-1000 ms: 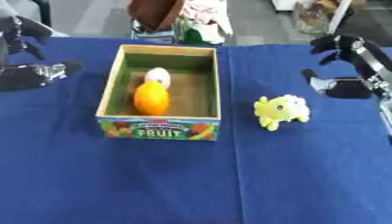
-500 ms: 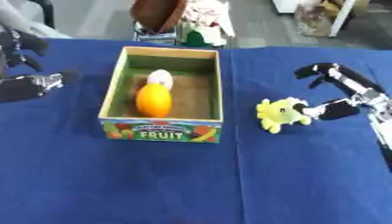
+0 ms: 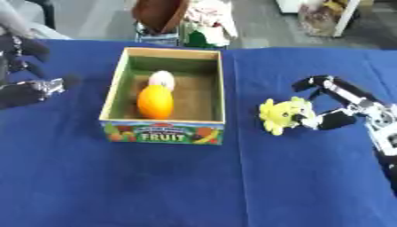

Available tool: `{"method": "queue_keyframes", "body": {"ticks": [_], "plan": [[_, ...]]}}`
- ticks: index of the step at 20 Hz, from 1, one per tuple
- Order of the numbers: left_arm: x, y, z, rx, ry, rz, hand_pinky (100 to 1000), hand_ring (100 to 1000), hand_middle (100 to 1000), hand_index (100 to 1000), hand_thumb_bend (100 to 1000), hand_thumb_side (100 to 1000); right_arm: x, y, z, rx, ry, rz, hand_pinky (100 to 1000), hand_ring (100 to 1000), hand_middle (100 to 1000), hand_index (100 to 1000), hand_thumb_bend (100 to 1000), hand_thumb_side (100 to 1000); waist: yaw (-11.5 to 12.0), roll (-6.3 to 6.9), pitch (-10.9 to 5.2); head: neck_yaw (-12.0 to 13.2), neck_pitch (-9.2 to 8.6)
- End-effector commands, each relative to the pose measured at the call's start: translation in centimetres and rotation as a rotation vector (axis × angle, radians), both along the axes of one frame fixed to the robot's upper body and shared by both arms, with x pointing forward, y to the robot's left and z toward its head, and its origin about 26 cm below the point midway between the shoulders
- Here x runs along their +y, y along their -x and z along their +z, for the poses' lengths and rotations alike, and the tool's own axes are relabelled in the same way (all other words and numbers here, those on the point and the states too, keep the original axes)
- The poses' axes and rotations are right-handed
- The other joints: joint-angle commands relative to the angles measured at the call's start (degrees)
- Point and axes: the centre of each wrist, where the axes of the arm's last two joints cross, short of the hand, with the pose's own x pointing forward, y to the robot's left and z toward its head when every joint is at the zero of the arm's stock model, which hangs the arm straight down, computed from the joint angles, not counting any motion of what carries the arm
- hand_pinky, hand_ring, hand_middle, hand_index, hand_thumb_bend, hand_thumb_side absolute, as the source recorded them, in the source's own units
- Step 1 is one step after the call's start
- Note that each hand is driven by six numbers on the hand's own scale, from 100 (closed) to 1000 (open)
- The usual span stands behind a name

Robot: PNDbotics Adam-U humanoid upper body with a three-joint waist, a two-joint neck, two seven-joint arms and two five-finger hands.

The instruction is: Pick up objects on the table and place them in the box.

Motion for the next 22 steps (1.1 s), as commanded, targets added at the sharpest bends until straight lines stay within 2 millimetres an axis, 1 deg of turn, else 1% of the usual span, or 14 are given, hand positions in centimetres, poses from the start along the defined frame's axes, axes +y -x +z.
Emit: {"method": "queue_keyframes", "body": {"ticks": [1, 8, 10, 12, 14, 16, 18, 19, 22], "plan": [[0.2, 0.1, 0.7, -0.023, -0.004, 0.002, 475, 691, 457, 590, 841, 257, 0.0, -0.4, 0.8, -0.022, 0.012, -0.021, 687, 846, 735, 837, 410, 100, 0.16, 0.26, -0.85, -0.26, -0.54], [0.1, 0.1, 0.5, -0.016, 0.002, -0.002, 475, 690, 457, 590, 840, 254, 0.7, -0.5, -0.3, 0.008, 0.029, -0.025, 685, 840, 727, 824, 410, 100, 0.31, 0.3, -0.62, -0.35, -0.36], [0.1, 0.1, 0.5, -0.016, 0.002, -0.003, 474, 690, 456, 590, 840, 253, 0.7, -0.5, -0.5, 0.015, 0.042, -0.019, 680, 823, 707, 807, 405, 100, 0.36, 0.26, -0.61, -0.32, -0.32], [0.1, 0.1, 0.5, -0.015, 0.003, -0.004, 474, 690, 456, 589, 839, 252, 0.7, -0.5, -0.5, 0.017, 0.054, -0.017, 651, 753, 627, 744, 381, 100, 0.39, 0.23, -0.59, -0.29, -0.3], [0.1, 0.0, 0.4, -0.014, 0.003, -0.005, 474, 690, 456, 590, 840, 253, 0.6, -0.5, -0.3, 0.012, 0.07, -0.021, 625, 693, 555, 669, 323, 100, 0.4, 0.2, -0.58, -0.26, -0.19], [0.1, 0.0, 0.4, -0.012, 0.004, -0.006, 474, 690, 456, 589, 839, 252, 0.5, -0.5, -0.1, -0.004, 0.089, -0.029, 591, 627, 445, 542, 267, 100, 0.42, 0.18, -0.59, -0.22, -0.16], [0.1, 0.0, 0.4, -0.012, 0.004, -0.005, 474, 690, 456, 589, 839, 252, 0.5, -0.4, 0.1, -0.032, 0.09, -0.045, 549, 567, 366, 466, 231, 100, 0.43, 0.17, -0.61, -0.17, -0.18], [0.1, 0.1, 0.4, -0.012, 0.004, -0.005, 474, 690, 456, 589, 839, 252, 0.5, -0.4, 0.2, -0.049, 0.083, -0.056, 511, 517, 306, 405, 213, 100, 0.42, 0.18, -0.63, -0.14, -0.18], [0.1, 0.0, 0.3, -0.011, 0.004, -0.005, 474, 690, 456, 590, 839, 252, 0.4, -0.4, 0.6, -0.115, 0.04, -0.099, 447, 449, 211, 306, 185, 100, 0.39, 0.2, -0.66, -0.1, -0.23]]}}
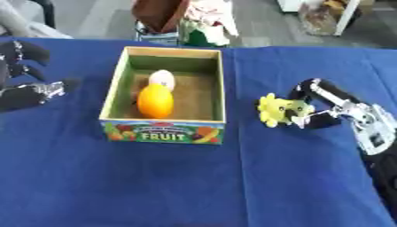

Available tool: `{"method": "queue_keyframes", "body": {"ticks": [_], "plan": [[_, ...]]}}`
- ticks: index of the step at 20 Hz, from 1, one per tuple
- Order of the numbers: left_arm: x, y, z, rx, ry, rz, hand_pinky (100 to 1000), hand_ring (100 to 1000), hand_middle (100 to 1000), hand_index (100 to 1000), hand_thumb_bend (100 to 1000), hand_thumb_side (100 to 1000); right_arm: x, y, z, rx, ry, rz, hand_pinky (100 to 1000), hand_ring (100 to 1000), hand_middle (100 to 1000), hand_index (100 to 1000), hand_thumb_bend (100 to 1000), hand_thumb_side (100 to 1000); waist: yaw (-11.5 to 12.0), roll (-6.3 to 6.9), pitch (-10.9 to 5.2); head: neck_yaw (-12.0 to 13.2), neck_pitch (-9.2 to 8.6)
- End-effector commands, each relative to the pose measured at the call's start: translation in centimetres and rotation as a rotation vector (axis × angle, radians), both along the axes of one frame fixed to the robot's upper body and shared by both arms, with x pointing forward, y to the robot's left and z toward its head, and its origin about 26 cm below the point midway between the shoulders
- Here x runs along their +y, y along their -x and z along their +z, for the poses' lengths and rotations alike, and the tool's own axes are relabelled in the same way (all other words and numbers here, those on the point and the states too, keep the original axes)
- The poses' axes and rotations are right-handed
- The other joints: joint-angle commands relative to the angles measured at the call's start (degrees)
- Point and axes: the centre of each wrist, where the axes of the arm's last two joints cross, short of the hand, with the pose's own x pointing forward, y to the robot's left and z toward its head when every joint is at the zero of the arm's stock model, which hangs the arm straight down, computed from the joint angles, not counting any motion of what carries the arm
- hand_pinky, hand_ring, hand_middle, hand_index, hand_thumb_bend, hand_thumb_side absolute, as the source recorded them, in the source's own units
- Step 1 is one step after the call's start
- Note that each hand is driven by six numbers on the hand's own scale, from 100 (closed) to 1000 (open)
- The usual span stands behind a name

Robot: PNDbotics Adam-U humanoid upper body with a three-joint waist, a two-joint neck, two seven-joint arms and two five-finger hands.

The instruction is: Pick up objects on the table and place them in the box.

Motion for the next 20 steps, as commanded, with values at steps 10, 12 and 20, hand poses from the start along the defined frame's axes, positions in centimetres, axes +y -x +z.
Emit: {"method": "queue_keyframes", "body": {"ticks": [10, 12, 20], "plan": [[0.3, 0.2, 0.8, -0.025, -0.007, 0.007, 474, 690, 456, 589, 839, 250, 0.0, 0.0, 2.8, -0.219, -0.104, -0.081, 423, 434, 180, 273, 164, 100, 0.04, 0.2, -0.97, 0.22, -0.35], [0.3, 0.2, 0.8, -0.025, -0.007, 0.007, 474, 690, 456, 589, 839, 250, 0.0, 0.0, 2.8, -0.22, -0.106, -0.081, 423, 434, 180, 273, 164, 100, 0.04, 0.2, -0.98, 0.22, -0.35], [0.1, 0.2, 1.0, -0.033, -0.004, -0.009, 476, 694, 458, 591, 837, 244, 3.2, -0.7, 8.0, -0.338, -0.159, 0.018, 427, 435, 178, 269, 157, 100, 0.62, -0.12, -1.27, 0.0, -0.57]]}}
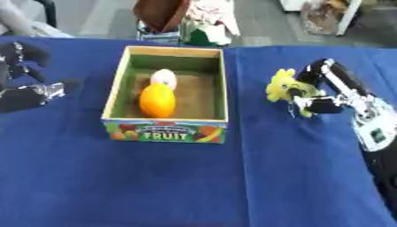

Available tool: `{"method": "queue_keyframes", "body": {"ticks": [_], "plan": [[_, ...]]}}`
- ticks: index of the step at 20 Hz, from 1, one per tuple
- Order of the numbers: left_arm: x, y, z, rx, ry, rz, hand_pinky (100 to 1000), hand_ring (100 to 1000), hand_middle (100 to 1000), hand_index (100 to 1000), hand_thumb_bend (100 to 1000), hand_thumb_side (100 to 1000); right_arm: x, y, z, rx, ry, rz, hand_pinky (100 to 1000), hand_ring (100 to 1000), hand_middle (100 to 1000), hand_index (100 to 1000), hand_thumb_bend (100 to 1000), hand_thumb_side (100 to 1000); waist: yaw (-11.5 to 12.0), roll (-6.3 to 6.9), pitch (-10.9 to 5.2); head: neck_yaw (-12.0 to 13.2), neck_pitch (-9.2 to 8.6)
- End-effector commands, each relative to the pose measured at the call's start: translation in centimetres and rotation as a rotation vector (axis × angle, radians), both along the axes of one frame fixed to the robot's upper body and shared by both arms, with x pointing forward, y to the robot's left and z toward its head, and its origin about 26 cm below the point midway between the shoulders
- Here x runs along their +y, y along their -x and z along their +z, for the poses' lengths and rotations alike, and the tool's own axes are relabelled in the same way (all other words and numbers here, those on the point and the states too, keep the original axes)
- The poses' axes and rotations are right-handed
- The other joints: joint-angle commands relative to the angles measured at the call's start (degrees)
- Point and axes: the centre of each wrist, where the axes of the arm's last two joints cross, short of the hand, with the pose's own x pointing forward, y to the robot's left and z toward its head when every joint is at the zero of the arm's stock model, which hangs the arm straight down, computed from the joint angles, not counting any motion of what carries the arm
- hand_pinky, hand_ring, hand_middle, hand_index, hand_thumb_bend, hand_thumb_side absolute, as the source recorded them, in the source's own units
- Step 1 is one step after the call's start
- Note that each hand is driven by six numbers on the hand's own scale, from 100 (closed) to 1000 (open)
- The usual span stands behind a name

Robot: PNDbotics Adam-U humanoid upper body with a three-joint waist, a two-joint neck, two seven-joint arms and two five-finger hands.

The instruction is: Pick up objects on the table and place them in the box.

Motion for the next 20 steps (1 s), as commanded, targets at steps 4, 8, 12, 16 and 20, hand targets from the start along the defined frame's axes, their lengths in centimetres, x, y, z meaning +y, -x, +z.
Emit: {"method": "queue_keyframes", "body": {"ticks": [4, 8, 12, 16, 20], "plan": [[-0.2, 0.2, 1.4, -0.047, 0.001, -0.018, 479, 694, 458, 591, 837, 243, 3.7, -0.5, 4.1, -0.085, -0.003, 0.079, 427, 435, 179, 269, 155, 100, 0.78, -0.13, -1.46, -0.48, -0.6], [-0.3, 0.3, 1.8, -0.067, 0.009, -0.023, 481, 693, 458, 590, 836, 241, 6.3, -0.8, 4.7, -0.095, -0.002, 0.118, 428, 435, 179, 269, 152, 100, 1.57, -0.2, -1.7, -1.02, -0.61], [-0.4, 0.5, 2.2, -0.083, 0.014, -0.028, 483, 693, 458, 590, 836, 241, 8.7, -0.9, 4.5, -0.089, 0.017, 0.155, 430, 436, 181, 270, 156, 100, 2.44, -0.19, -2.02, -1.64, -0.61], [-0.7, 0.5, 2.5, -0.093, 0.02, -0.042, 482, 693, 458, 589, 836, 240, 10.9, -1.1, 3.9, -0.071, 0.048, 0.18, 431, 438, 182, 272, 160, 100, 3.17, -0.21, -2.31, -2.22, -0.63], [-1.2, 0.5, 2.7, -0.097, 0.025, -0.06, 483, 693, 458, 589, 836, 240, 12.4, -1.1, 2.7, -0.044, 0.061, 0.175, 431, 443, 183, 274, 160, 100, 3.88, -0.17, -2.41, -2.79, -0.67]]}}
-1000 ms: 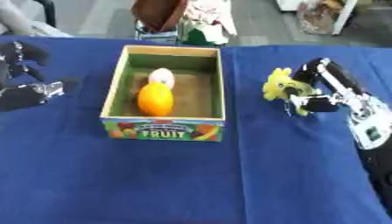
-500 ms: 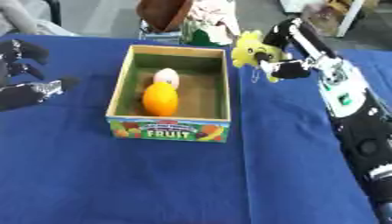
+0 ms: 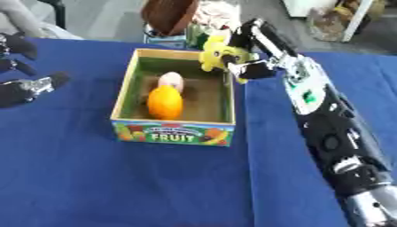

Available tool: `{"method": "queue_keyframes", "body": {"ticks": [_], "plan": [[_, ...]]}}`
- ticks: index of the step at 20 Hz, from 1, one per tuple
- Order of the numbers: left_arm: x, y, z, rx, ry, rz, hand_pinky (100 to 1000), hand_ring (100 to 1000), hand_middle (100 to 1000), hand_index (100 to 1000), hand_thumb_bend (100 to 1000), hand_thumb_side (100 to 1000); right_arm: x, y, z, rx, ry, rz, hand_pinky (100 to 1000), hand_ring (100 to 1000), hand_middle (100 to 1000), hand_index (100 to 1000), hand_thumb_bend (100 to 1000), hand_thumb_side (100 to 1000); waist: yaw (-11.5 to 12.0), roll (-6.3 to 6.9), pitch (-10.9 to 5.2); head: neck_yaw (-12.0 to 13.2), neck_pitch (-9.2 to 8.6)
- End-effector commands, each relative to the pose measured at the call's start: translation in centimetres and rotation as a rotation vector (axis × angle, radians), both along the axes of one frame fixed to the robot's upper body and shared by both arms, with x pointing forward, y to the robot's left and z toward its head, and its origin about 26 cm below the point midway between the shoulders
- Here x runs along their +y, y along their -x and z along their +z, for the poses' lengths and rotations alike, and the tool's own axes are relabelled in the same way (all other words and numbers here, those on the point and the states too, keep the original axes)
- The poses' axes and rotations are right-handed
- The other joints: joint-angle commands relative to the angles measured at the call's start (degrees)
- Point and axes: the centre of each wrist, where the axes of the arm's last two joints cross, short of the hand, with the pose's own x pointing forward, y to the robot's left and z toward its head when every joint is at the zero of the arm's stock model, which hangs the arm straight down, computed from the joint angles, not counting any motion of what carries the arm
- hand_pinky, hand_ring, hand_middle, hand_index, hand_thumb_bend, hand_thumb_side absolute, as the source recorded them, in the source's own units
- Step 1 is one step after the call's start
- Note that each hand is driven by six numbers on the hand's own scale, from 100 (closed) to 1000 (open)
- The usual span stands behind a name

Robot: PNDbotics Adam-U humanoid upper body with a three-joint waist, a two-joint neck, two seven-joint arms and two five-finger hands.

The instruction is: Pick up objects on the table and place them in the box.

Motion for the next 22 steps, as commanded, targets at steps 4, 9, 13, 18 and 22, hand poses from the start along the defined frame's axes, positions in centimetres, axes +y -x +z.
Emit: {"method": "queue_keyframes", "body": {"ticks": [4, 9, 13, 18, 22], "plan": [[-0.3, 0.2, 1.3, -0.039, -0.001, -0.022, 483, 693, 457, 588, 836, 240, 1.1, -0.2, 0.7, -0.028, 0.018, -0.011, 431, 451, 184, 277, 160, 100, 0.37, 0.29, -1.35, -0.56, -0.67], [-0.6, 0.1, 1.3, -0.041, 0.007, -0.036, 484, 693, 457, 588, 836, 241, 3.1, 0.0, -1.1, 0.013, 0.033, -0.012, 431, 453, 187, 281, 162, 100, 1.13, 0.49, -1.18, -1.38, -0.66], [-0.7, 0.1, 1.3, -0.039, 0.008, -0.037, 483, 694, 456, 587, 836, 241, 3.8, 0.2, -1.5, 0.01, 0.055, -0.003, 499, 586, 412, 529, 314, 100, 1.16, 0.52, -1.13, -1.41, -0.66], [-0.5, 0.0, 1.0, -0.03, 0.011, -0.03, 483, 694, 456, 587, 836, 241, 3.7, 0.2, -1.7, -0.003, 0.087, 0.0, 564, 705, 588, 726, 387, 100, 0.98, 0.47, -1.15, -1.24, -0.71], [-0.3, 0.0, 0.8, -0.024, 0.011, -0.021, 482, 694, 455, 586, 836, 241, 2.9, 0.2, -1.7, -0.016, 0.072, -0.014, 565, 709, 591, 746, 385, 100, 0.68, 0.43, -1.1, -0.83, -0.86]]}}
